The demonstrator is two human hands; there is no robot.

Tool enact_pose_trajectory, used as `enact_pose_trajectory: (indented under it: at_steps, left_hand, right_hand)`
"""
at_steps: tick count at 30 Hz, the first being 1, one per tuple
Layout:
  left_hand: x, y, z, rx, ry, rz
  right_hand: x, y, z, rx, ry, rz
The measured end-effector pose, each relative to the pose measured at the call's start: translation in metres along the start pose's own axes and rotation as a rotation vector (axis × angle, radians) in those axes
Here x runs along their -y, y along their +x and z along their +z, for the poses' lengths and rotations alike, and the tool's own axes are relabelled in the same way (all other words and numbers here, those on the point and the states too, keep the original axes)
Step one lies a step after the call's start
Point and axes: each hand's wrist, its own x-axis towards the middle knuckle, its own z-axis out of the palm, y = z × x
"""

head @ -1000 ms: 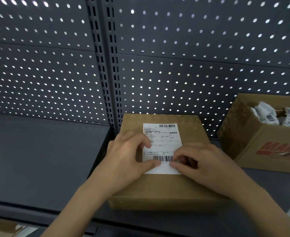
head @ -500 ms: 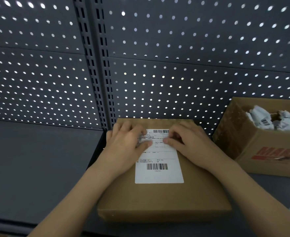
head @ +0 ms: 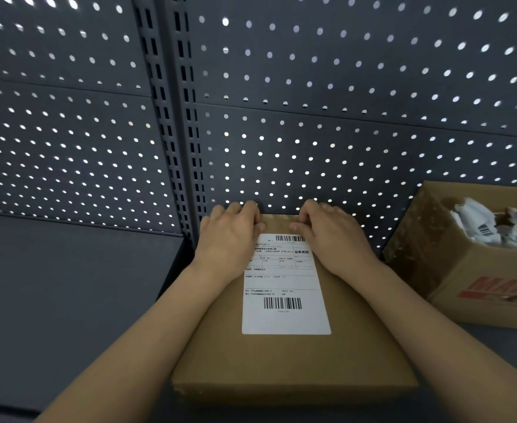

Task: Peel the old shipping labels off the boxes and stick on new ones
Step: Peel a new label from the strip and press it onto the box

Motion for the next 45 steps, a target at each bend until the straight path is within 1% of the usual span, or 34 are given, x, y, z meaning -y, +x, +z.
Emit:
enact_pose_trajectory:
  at_steps: [2,4,6,7,8,11,14,19,22,27,33,37,40,41,43,45]
  left_hand:
    - [0.003,0.001,0.001,-0.023,-0.043,0.015]
    - [0.007,0.001,-0.001,-0.046,-0.082,0.03]
    - [0.012,-0.004,-0.006,-0.072,-0.068,0.048]
    - [0.014,-0.009,-0.009,-0.077,-0.056,0.055]
    - [0.014,-0.015,-0.011,-0.063,-0.047,0.052]
    - [0.006,-0.032,-0.016,0.051,0.018,0.026]
    - [0.0,-0.03,-0.013,0.118,0.116,-0.015]
    - [-0.004,-0.015,-0.007,0.098,0.188,-0.086]
    - [-0.004,-0.008,-0.004,0.072,0.203,-0.119]
    - [-0.002,-0.001,-0.002,0.03,0.16,-0.156]
    - [0.002,0.004,-0.002,0.032,0.084,-0.149]
    - [0.007,0.002,-0.005,-0.009,0.018,-0.121]
    - [0.01,-0.005,-0.008,-0.022,-0.028,-0.101]
    - [0.009,-0.009,-0.01,-0.015,-0.046,-0.098]
    - [0.005,-0.02,-0.014,0.029,-0.055,-0.083]
    - [0.0,-0.027,-0.015,0.076,0.009,-0.068]
  right_hand:
    - [0.0,0.0,0.001,-0.021,0.028,0.006]
    - [-0.002,-0.004,-0.002,-0.031,0.113,0.018]
    - [-0.003,-0.011,-0.007,-0.036,0.213,0.025]
    - [-0.002,-0.016,-0.01,-0.03,0.219,0.02]
    - [-0.001,-0.022,-0.013,-0.008,0.189,0.007]
    - [0.006,-0.035,-0.015,0.118,0.022,-0.025]
    - [0.011,-0.031,-0.013,0.17,-0.073,0.024]
    - [0.005,-0.012,-0.007,0.085,-0.115,0.06]
    - [0.003,-0.005,-0.003,0.079,-0.133,0.07]
    - [0.0,0.0,0.001,0.048,-0.114,0.082]
    - [-0.002,0.002,0.006,-0.024,-0.076,0.094]
    - [-0.005,0.002,0.004,-0.072,0.014,0.11]
    - [-0.003,-0.006,-0.006,-0.05,0.188,0.136]
    - [0.0,-0.009,-0.009,-0.028,0.205,0.136]
    - [0.006,-0.017,-0.011,0.036,0.101,0.13]
    - [0.012,-0.023,-0.01,0.077,-0.048,0.118]
